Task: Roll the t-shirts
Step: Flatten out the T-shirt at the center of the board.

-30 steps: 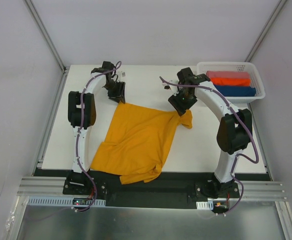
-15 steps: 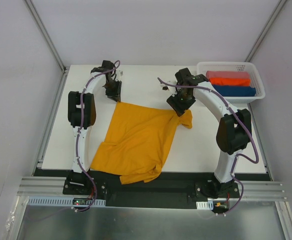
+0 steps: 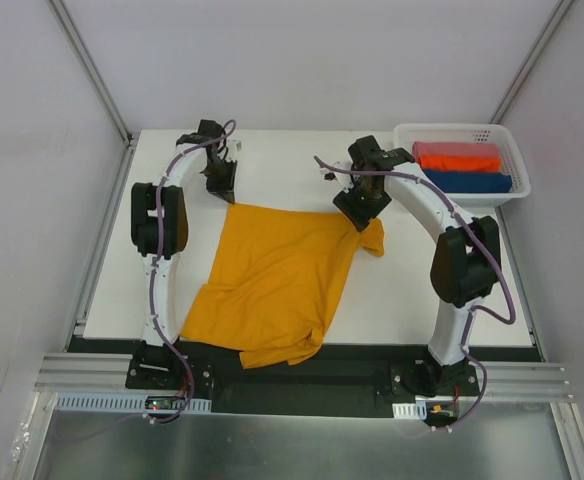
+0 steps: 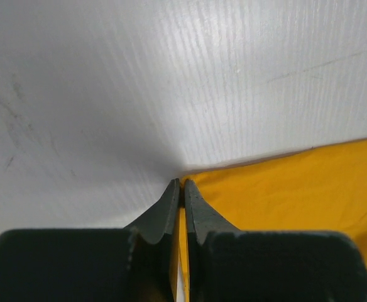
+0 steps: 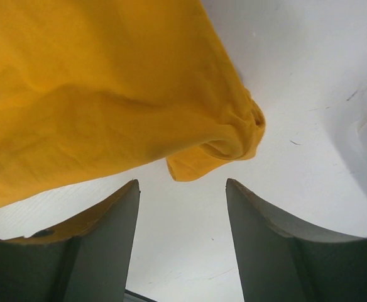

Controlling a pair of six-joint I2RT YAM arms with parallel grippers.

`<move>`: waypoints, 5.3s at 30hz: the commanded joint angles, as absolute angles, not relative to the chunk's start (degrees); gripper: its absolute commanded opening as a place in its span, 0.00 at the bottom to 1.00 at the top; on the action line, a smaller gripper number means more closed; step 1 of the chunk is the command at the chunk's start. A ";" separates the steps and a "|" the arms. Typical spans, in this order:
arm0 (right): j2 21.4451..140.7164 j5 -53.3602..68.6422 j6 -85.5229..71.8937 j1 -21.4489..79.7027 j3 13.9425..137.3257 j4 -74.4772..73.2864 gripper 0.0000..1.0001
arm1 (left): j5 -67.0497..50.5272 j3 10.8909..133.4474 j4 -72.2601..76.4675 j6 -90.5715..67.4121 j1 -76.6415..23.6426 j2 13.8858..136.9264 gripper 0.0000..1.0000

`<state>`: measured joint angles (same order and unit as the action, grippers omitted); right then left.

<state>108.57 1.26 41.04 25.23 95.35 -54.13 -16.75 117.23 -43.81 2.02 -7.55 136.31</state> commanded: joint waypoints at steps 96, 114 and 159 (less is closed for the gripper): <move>90.34 38.31 115.45 5.36 61.79 -42.53 0.60 | -7.82 63.63 -49.31 31.03 -1.14 87.27 0.00; 96.15 36.39 134.21 4.92 59.15 -51.34 0.50 | -6.85 63.19 -50.10 30.32 -1.06 89.39 0.00; 96.33 16.03 59.89 10.63 103.25 -56.34 0.01 | -18.19 91.57 -48.87 22.68 -1.32 88.95 0.00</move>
<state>97.67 19.70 79.55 10.39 94.54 -47.99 -12.93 85.71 -48.21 26.00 -1.41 91.74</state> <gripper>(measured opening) 0.018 0.010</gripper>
